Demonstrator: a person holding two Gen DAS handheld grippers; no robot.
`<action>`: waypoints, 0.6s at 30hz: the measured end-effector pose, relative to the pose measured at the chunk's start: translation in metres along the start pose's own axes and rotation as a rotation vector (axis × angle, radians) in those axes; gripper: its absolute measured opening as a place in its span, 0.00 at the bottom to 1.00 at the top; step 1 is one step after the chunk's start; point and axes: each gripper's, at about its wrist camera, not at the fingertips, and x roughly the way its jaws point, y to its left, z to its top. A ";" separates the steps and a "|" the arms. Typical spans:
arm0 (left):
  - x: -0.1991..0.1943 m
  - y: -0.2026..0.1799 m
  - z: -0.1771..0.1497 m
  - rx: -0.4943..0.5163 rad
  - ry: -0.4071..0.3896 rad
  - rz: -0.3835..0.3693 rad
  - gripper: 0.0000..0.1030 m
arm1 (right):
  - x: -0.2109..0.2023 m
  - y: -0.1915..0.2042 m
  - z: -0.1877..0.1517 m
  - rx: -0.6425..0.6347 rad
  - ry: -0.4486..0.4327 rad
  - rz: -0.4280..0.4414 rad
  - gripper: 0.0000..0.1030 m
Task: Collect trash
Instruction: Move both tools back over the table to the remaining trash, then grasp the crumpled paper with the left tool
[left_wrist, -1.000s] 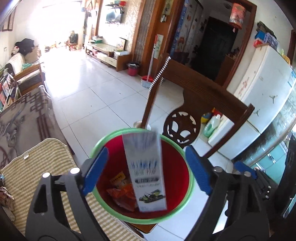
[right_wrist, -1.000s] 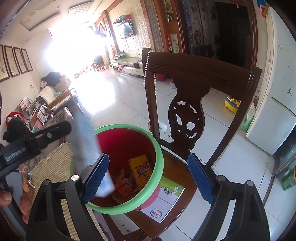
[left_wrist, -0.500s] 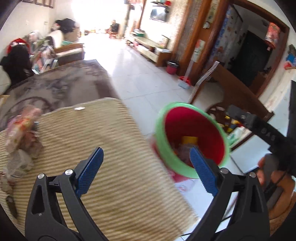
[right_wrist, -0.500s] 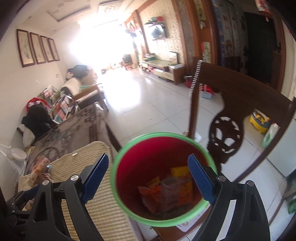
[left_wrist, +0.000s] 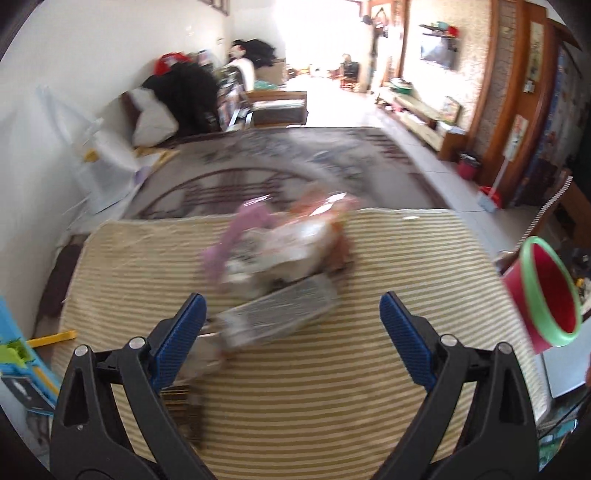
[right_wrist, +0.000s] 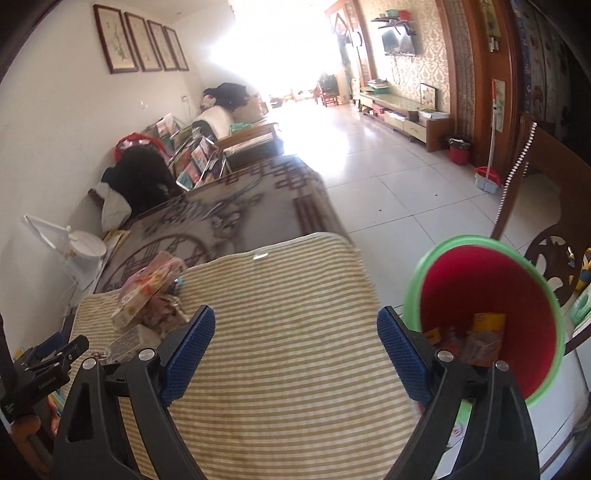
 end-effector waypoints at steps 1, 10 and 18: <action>0.003 0.013 -0.002 -0.013 0.010 0.012 0.90 | 0.005 0.014 -0.003 0.000 0.008 0.001 0.84; 0.052 0.096 -0.035 -0.022 0.172 -0.046 0.90 | 0.029 0.112 -0.034 0.021 0.074 0.027 0.84; 0.101 0.114 -0.050 -0.072 0.302 -0.177 0.60 | 0.027 0.158 -0.047 0.006 0.086 0.006 0.84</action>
